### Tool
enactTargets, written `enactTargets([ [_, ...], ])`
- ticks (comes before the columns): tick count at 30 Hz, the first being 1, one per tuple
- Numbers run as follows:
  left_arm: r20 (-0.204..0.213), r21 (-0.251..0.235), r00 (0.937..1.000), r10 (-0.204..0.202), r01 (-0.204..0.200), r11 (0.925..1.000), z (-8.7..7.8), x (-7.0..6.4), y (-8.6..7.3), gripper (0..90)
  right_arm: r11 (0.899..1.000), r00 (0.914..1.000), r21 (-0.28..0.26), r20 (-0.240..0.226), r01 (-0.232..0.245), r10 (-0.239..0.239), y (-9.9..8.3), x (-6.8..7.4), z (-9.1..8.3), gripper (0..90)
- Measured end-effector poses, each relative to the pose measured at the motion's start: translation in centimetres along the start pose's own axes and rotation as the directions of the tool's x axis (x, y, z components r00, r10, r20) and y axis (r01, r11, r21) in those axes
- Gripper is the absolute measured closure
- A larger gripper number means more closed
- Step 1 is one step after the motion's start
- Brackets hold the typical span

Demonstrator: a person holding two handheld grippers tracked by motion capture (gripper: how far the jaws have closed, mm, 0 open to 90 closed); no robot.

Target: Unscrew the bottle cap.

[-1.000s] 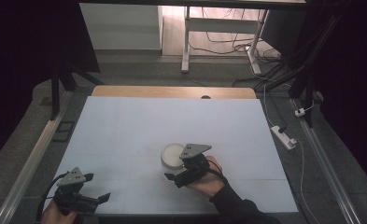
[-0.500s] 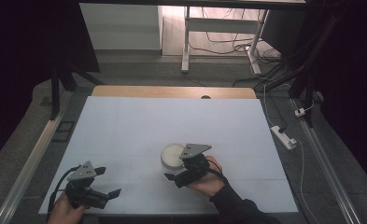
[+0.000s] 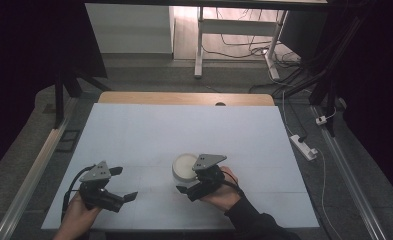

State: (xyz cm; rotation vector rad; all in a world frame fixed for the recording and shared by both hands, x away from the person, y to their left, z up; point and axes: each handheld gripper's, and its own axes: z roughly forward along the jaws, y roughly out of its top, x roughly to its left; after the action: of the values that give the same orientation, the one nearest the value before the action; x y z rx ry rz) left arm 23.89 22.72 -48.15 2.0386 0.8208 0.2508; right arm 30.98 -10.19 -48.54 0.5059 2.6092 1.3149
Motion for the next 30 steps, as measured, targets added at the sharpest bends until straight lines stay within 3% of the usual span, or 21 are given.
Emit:
enactTargets([
  [10, 0.043, 0.000, 0.9987, 0.027, -0.027, 0.9996, 1.5, -0.9, 2.4, 0.0, 1.000, 0.9999, 0.002, -0.001, 0.012, -0.012, 0.1, 0.1, 0.0, 6.6],
  [16, 0.040, 0.000, 0.9968, 0.069, -0.069, 0.9976, 2.2, -1.3, 3.7, 0.0, 1.000, 0.9998, 0.003, -0.007, 0.016, -0.016, 0.1, 0.1, 0.1, 6.6],
  [24, 0.096, -0.003, 0.9861, 0.136, -0.136, 0.9907, 3.1, -1.8, 5.4, 0.0, 1.000, 0.9998, 0.004, -0.012, 0.019, -0.018, 0.1, 0.2, 0.1, 6.6],
  [30, 0.115, -0.011, 0.9795, 0.165, -0.165, 0.9863, 4.0, -2.1, 6.8, 0.0, 1.000, 0.9997, 0.005, -0.016, 0.021, -0.021, 0.1, 0.2, 0.2, 6.6],
])
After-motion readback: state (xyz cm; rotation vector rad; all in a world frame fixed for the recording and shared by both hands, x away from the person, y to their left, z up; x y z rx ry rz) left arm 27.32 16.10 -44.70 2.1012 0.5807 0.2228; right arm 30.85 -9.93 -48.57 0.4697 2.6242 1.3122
